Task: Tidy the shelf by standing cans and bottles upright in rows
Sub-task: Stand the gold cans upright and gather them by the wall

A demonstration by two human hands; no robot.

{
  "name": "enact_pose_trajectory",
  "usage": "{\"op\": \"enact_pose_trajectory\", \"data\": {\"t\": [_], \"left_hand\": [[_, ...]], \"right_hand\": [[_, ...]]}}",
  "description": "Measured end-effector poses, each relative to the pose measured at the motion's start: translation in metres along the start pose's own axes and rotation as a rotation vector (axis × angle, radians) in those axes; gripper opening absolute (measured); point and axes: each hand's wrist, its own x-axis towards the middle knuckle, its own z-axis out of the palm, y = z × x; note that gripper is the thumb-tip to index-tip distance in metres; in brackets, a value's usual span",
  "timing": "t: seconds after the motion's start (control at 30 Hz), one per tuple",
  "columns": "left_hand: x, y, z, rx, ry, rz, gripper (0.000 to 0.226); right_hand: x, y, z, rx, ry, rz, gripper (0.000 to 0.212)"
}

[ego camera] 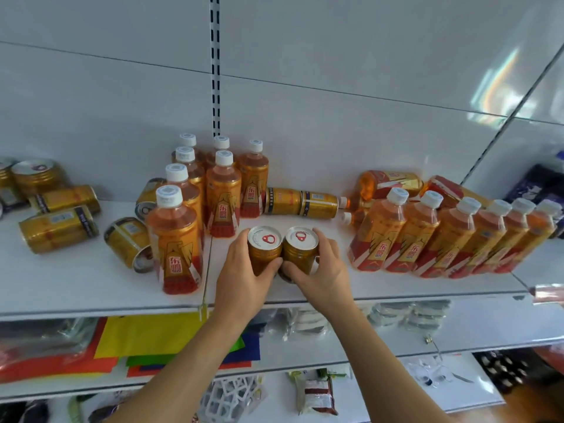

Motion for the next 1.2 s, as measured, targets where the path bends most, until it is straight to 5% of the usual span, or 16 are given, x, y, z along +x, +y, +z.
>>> {"op": "enact_pose_trajectory", "data": {"t": [0.3,0.47,0.73,1.2], "left_hand": [[-0.078,0.048,-0.046,-0.068,0.208,0.066,0.072],[-0.115,0.048,-0.102,-0.021,0.346,0.037,0.076],[-0.133,0.007,-0.215,0.061,0.517,-0.031,0.076],[-0.064,-0.104,-0.406,0.412,0.241,-0.134,0.077]], "right_hand": [[-0.056,-0.04,-0.017,0.122,0.155,-0.26,0.076],[-0.088,-0.089,0.008,0.248,0.072,-0.389,0.089],[-0.112,-0.182,0.087,0.315,-0.095,-0.482,0.08],[-0.095,-0.305,0.255,-0.009,-0.161,-0.43,0.083]]}}
